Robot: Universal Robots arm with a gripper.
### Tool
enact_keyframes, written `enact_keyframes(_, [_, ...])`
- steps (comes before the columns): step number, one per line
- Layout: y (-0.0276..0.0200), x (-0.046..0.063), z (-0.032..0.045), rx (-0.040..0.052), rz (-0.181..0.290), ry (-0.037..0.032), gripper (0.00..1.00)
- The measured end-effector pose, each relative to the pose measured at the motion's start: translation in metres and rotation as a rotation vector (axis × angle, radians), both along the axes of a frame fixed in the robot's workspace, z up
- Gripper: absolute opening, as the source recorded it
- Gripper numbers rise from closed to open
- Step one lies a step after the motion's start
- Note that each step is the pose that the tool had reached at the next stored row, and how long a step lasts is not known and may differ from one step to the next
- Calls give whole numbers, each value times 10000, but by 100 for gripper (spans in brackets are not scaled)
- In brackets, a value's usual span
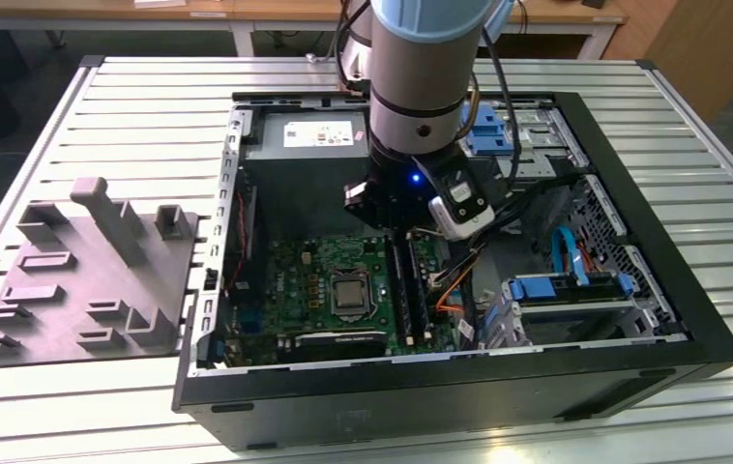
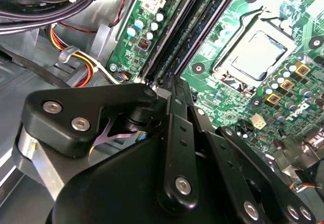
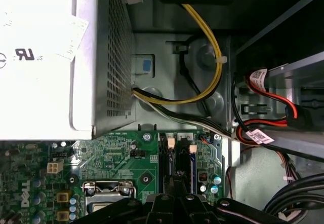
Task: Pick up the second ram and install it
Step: 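Press down the second ram until it locks into place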
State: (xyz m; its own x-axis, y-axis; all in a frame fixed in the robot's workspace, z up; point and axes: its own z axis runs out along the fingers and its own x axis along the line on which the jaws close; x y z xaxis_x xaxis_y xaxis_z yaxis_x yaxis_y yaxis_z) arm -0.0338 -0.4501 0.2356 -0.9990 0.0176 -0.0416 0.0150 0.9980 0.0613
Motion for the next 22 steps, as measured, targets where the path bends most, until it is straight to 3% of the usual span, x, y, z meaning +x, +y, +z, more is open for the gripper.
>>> enact_keyframes(6, [42,0,-21,-29,-1,-1,10])
enact_keyframes(9, [43,0,-58,-36,-3,0,10])
enact_keyframes(22, [62,0,-91,-35,-4,-1,10])
